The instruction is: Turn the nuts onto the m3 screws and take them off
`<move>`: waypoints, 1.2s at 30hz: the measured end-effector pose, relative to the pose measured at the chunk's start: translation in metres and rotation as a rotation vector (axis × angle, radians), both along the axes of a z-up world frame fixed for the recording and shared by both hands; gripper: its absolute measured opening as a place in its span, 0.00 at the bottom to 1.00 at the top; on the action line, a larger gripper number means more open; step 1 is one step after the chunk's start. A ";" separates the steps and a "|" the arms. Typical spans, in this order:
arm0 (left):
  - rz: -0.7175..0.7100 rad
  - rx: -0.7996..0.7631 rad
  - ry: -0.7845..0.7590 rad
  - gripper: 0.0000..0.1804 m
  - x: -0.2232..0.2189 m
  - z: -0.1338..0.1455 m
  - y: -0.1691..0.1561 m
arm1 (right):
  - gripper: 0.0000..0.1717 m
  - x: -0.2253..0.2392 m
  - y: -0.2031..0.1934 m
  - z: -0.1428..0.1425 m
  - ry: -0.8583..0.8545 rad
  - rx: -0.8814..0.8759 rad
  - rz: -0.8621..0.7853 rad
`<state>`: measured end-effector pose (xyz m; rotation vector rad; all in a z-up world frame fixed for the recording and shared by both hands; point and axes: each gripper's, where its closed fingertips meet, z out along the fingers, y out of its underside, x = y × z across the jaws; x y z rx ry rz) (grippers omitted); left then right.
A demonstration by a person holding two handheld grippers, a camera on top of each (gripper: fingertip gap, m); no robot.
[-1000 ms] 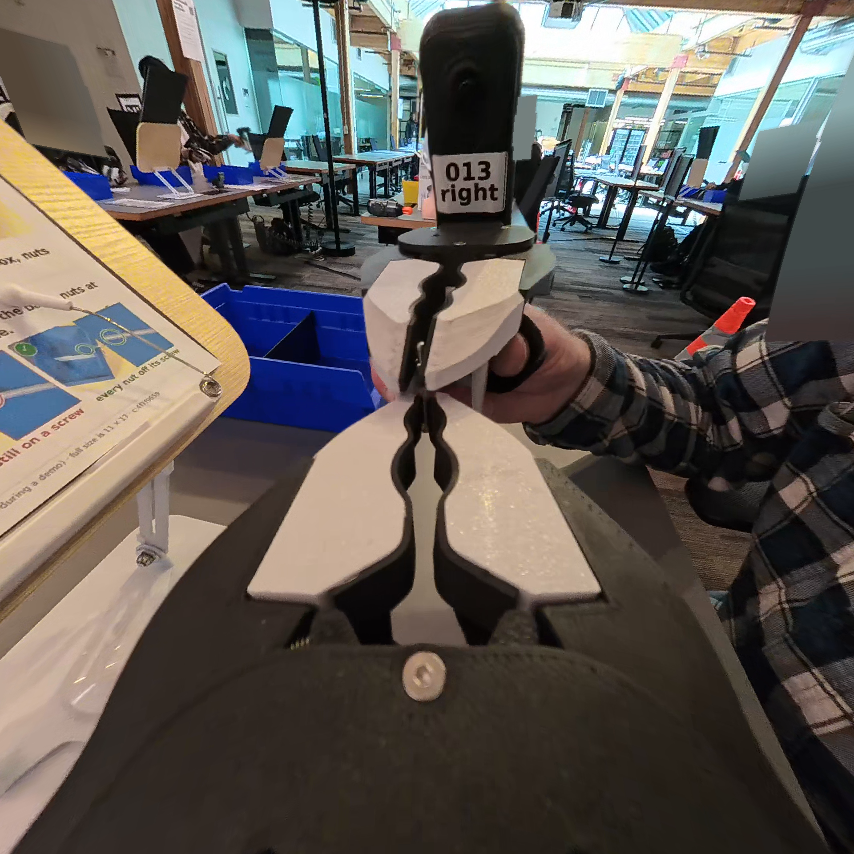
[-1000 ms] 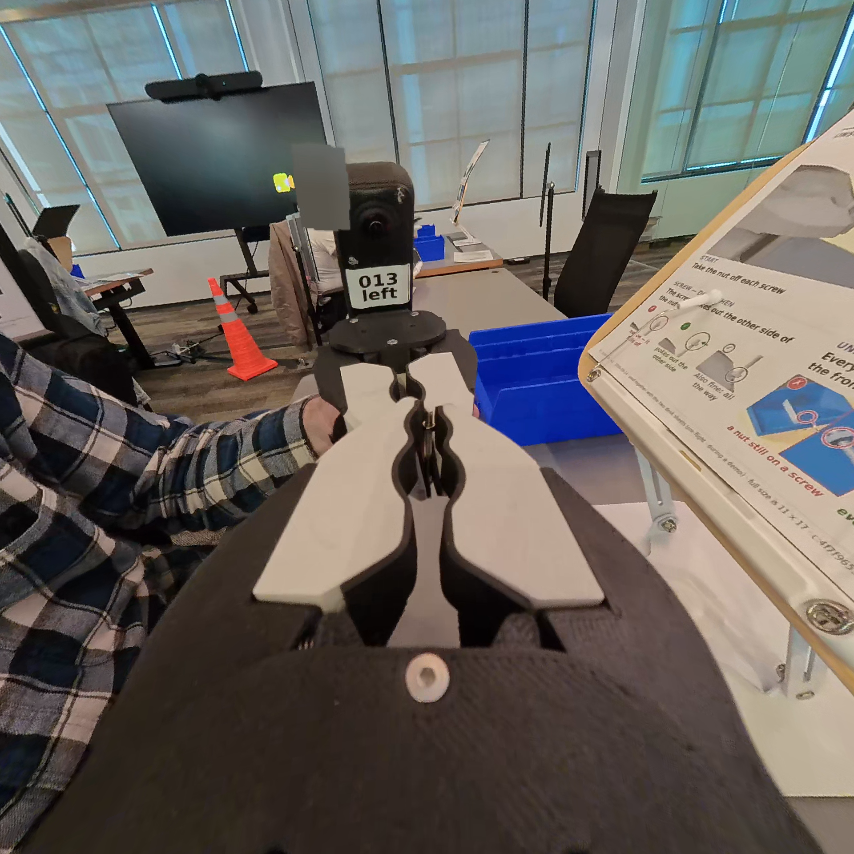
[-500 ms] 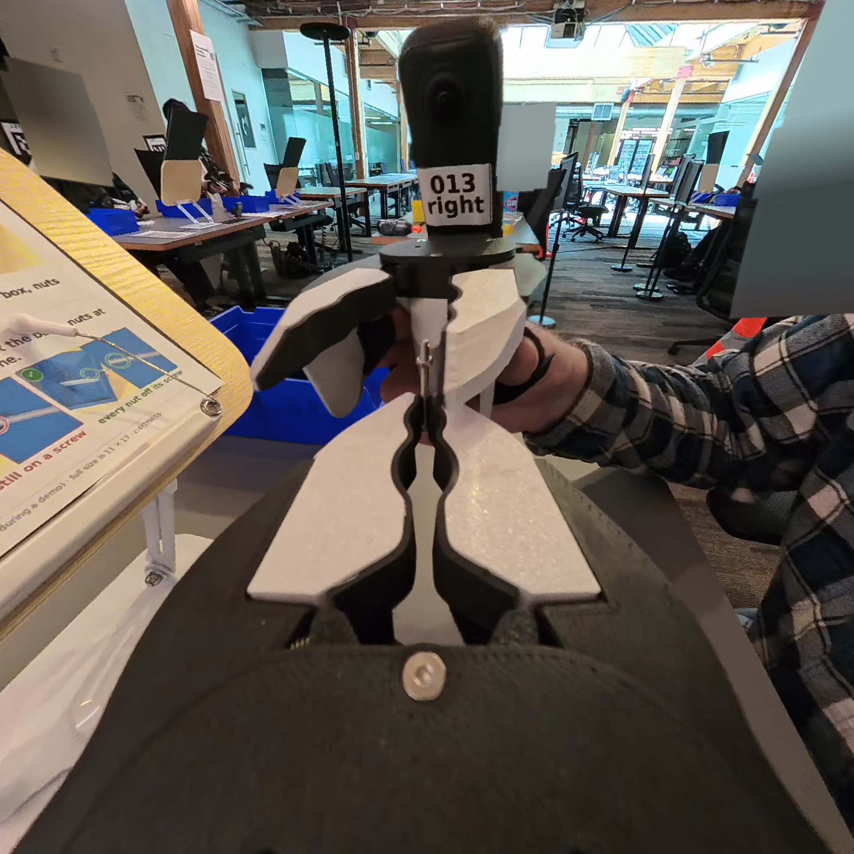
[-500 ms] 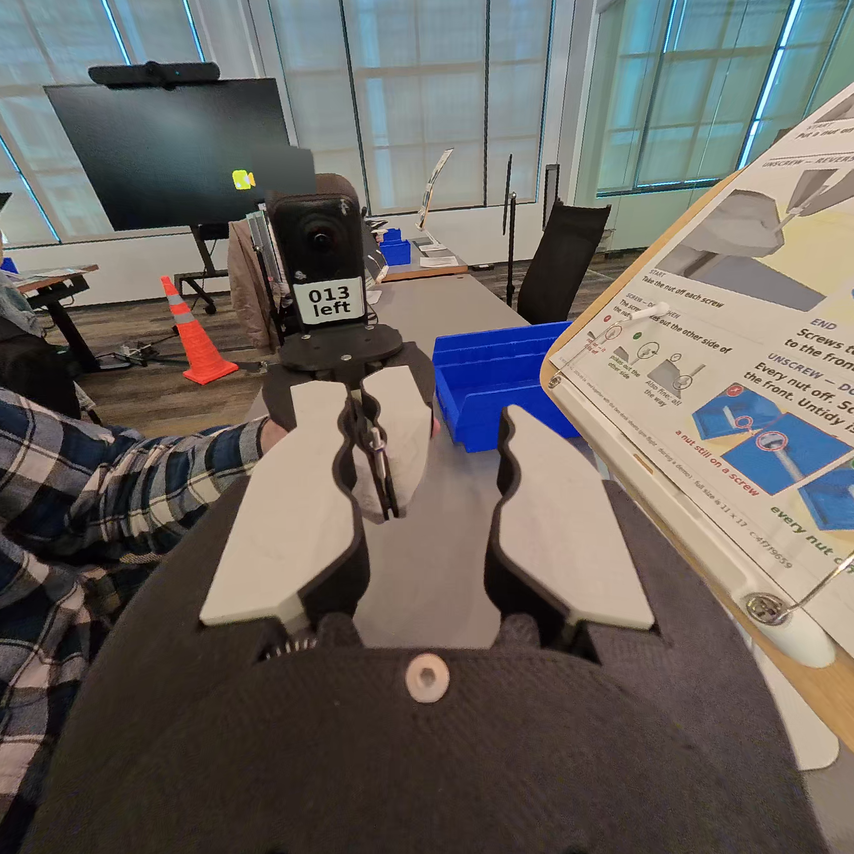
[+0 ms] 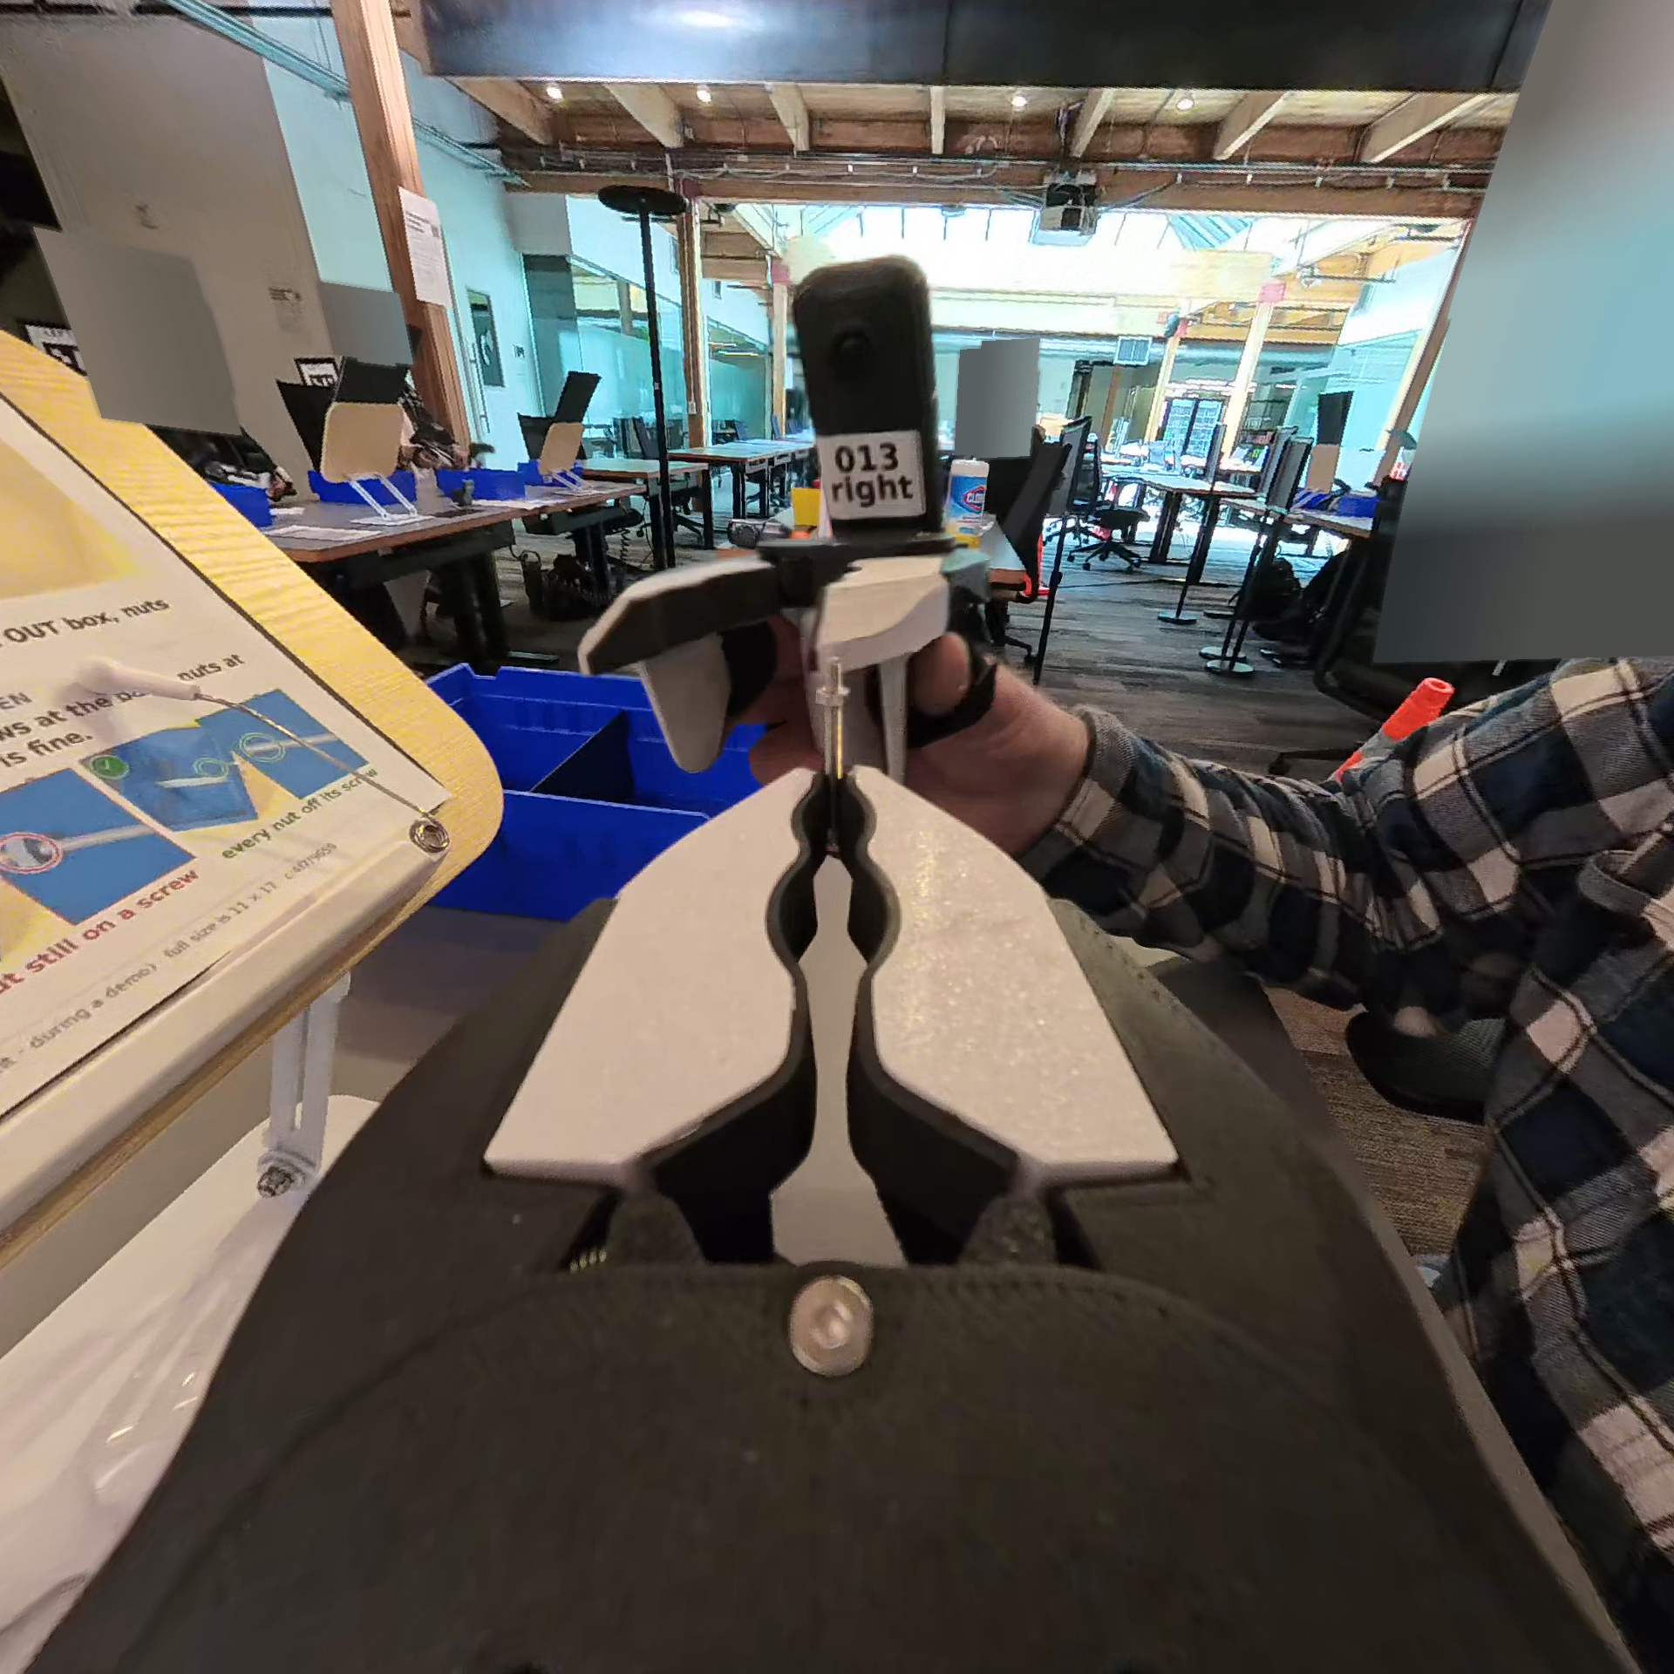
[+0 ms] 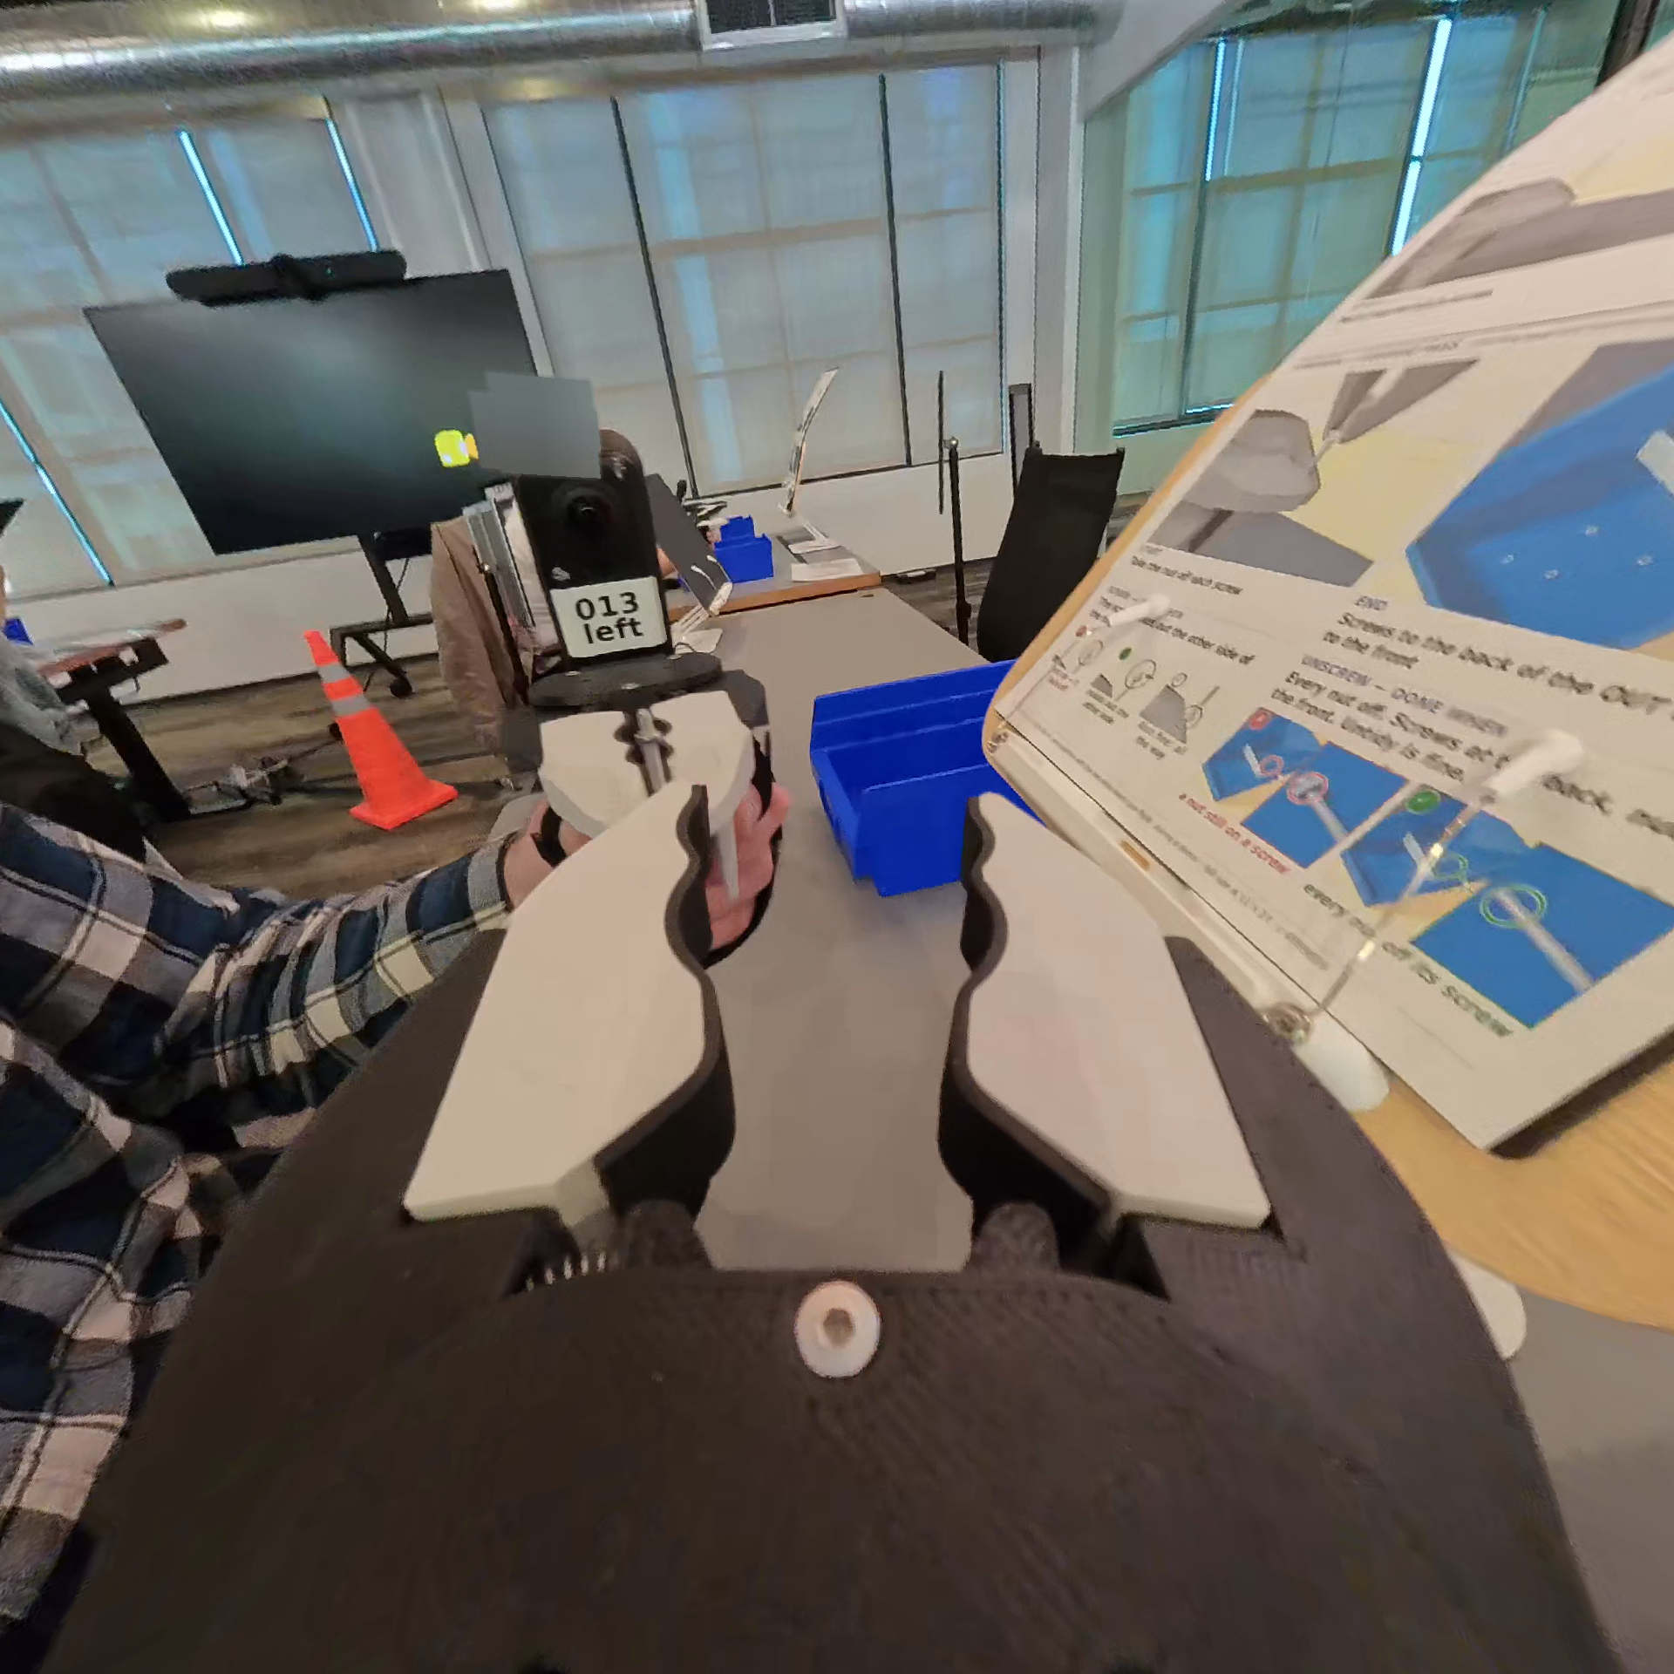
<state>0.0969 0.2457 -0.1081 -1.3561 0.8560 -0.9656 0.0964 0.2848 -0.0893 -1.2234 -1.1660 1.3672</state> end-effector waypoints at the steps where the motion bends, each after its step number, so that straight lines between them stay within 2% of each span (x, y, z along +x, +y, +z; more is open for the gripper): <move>1: -0.001 -0.005 -0.001 0.01 0.002 -0.001 0.001 | 0.32 -0.005 -0.006 0.002 -0.003 0.019 0.017; 5: -0.016 -0.015 -0.004 0.01 0.008 -0.005 0.001 | 0.35 -0.031 -0.029 0.002 -0.033 0.061 0.091; 8: -0.023 -0.012 -0.004 0.01 0.009 -0.006 -0.001 | 0.35 -0.039 -0.029 -0.002 -0.044 0.053 0.098; 13: -0.002 -0.003 -0.015 0.01 0.002 -0.004 0.000 | 0.35 -0.022 -0.013 -0.005 -0.017 0.032 0.054; 14: -0.016 -0.003 -0.031 0.01 0.000 -0.002 -0.002 | 0.31 -0.014 -0.004 -0.005 -0.008 0.025 0.020; 16: 0.005 -0.007 -0.019 0.01 -0.002 -0.004 0.001 | 0.30 -0.001 0.009 -0.005 0.014 -0.002 -0.015; 21: -0.008 -0.038 -0.006 0.01 0.003 -0.012 0.003 | 0.35 -0.012 -0.012 -0.001 0.009 0.038 0.059; 25: -0.024 -0.034 0.012 0.01 0.012 -0.015 0.000 | 0.35 -0.031 -0.024 -0.006 -0.017 0.048 0.104; 30: -0.011 -0.028 0.007 0.01 0.007 -0.013 0.000 | 0.36 -0.019 -0.012 -0.008 0.006 0.015 0.079; 33: -0.011 -0.029 -0.026 0.01 0.003 -0.009 0.001 | 0.32 0.001 0.010 -0.012 0.005 -0.010 0.003; 36: -0.011 -0.048 -0.006 0.01 0.005 -0.014 0.004 | 0.34 0.005 0.004 -0.005 0.027 -0.005 0.032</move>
